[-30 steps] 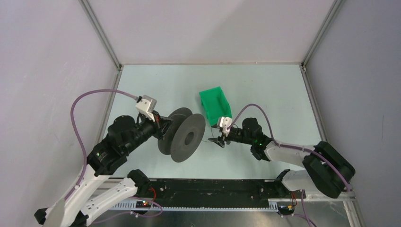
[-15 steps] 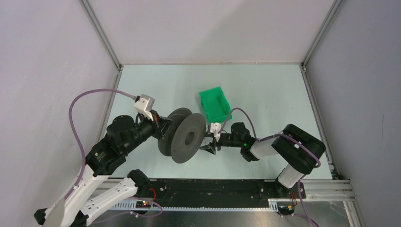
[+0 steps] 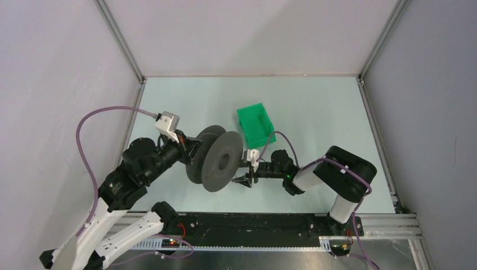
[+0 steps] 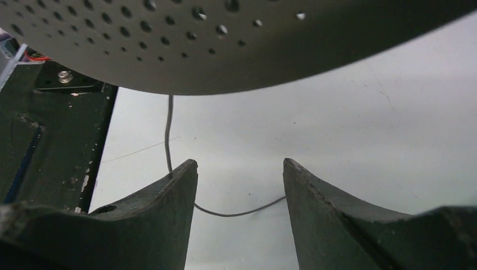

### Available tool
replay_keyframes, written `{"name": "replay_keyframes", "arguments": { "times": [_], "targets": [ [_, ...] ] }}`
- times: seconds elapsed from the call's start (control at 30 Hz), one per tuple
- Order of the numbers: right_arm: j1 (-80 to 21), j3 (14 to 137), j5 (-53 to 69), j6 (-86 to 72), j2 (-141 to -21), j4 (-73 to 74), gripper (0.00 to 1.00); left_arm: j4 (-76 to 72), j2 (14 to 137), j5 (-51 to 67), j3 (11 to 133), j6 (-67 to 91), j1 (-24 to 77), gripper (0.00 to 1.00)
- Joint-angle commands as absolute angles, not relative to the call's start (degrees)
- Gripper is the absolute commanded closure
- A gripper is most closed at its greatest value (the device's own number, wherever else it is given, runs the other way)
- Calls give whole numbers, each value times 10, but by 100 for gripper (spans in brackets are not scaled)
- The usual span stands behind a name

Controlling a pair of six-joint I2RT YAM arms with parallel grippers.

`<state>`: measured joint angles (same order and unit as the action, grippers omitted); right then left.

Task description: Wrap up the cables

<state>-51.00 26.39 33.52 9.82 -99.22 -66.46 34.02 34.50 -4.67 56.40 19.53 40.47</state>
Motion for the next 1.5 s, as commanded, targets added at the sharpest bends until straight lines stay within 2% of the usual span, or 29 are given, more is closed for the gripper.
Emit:
{"name": "replay_keyframes", "arguments": {
  "times": [0.0, 0.1, 0.33, 0.57, 0.77, 1.0, 1.07, 1.17, 1.2, 1.23, 1.37, 1.47],
  "targets": [
    [-513, 277, 272, 111, -947, -641, 39, 290, 343, -54, 593, 199, 402, 100],
    [-510, 272, 240, 134, -899, -570, 38, 289, 337, -54, 588, 198, 401, 100],
    [-481, 262, 283, 186, -798, -433, 36, 290, 340, -53, 589, 196, 402, 100],
    [-501, 275, 298, 219, -771, -339, 35, 290, 344, -48, 589, 206, 402, 100],
    [-527, 282, 288, 202, -816, -394, 35, 290, 343, -47, 589, 217, 401, 100],
    [-537, 284, 297, 129, -922, -565, 38, 286, 346, -65, 590, 241, 402, 100],
    [-538, 284, 286, 106, -951, -600, 45, 284, 346, -78, 590, 249, 401, 100],
    [-539, 275, 251, 81, -968, -621, 80, 275, 344, -103, 586, 262, 401, 100],
    [-538, 270, 220, 78, -964, -623, 96, 269, 345, -105, 585, 262, 400, 100],
    [-539, 256, 206, 76, -958, -623, 99, 265, 346, -109, 584, 262, 399, 100],
    [-553, 234, 139, 79, -902, -560, 100, 255, 367, -128, 588, 276, 386, 100],
    [-610, 234, 30, 93, -856, -505, 100, 242, 390, -130, 591, 301, 361, 100]
  ]
}}
